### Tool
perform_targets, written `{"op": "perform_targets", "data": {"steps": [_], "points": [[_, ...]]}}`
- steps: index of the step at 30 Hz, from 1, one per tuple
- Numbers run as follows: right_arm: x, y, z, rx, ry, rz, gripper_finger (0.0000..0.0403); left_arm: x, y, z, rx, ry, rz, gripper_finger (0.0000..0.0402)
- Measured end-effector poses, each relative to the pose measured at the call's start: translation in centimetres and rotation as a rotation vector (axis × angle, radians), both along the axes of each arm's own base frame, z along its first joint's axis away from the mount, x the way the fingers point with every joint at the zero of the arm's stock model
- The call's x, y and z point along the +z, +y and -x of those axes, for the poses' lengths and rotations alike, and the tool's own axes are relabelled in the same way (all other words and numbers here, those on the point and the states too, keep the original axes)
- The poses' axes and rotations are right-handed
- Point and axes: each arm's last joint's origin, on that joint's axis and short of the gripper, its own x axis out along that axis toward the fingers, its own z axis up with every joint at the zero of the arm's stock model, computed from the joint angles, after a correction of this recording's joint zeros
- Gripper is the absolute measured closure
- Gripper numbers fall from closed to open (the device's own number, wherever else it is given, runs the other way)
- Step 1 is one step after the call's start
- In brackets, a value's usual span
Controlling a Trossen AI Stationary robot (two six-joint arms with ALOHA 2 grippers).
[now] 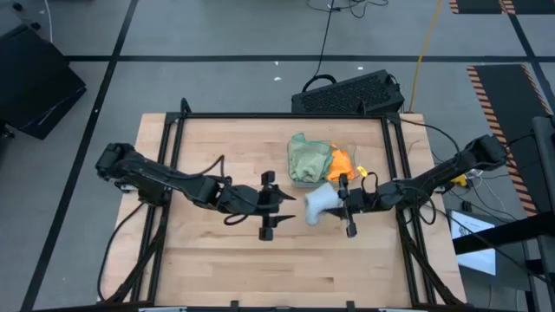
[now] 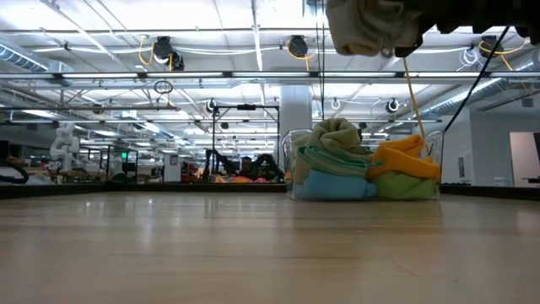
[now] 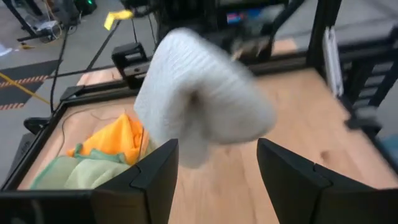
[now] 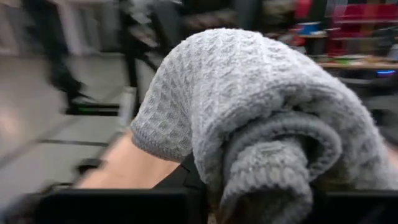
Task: Fold microfiber towels
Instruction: Put the folded gray microfiber cloth into the transparent bin
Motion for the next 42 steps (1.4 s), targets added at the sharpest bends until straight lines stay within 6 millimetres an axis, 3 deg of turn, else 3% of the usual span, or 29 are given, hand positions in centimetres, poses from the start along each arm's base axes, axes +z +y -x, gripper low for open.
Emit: {"op": "perform_targets", "data": {"steps": [5, 10, 18, 25, 33, 39, 42], "points": [[0.1, -1.4, 0.9, -0.157, 0.071, 0.106, 0.0366, 1.7, 0.1, 0.3, 0.100, -0.122, 0.094, 0.0181], [0.3, -3.3, 1.9, -0.381, 0.140, 0.218, 0.0364, 1.3, -0.1, 0.0, 0.141, -0.124, 0.085, 0.0175], [0.0, -6.0, 3.0, -0.687, 0.332, 0.619, 0.0365, 0.6, 0.4, 0.2, 0.265, -0.078, 0.025, 0.0154], [-1.3, -7.9, 2.5, -0.748, 0.565, 0.915, 0.0365, 0.6, 2.2, -0.1, 0.319, -0.061, -0.128, 0.0153], [-3.0, -9.1, 2.2, -0.706, 0.867, 1.267, 0.0365, -0.5, 6.6, -1.6, 0.341, -0.009, -0.180, 0.0153], [-3.1, -9.1, 1.6, -0.700, 0.868, 1.323, 0.0365, -1.7, 8.7, -2.9, 0.380, -0.007, -0.177, 0.0153], [-1.8, -9.1, 1.5, -0.793, 0.759, 1.244, 0.0365, -1.6, 9.2, -3.0, 0.388, -0.016, -0.187, 0.0153]]}}
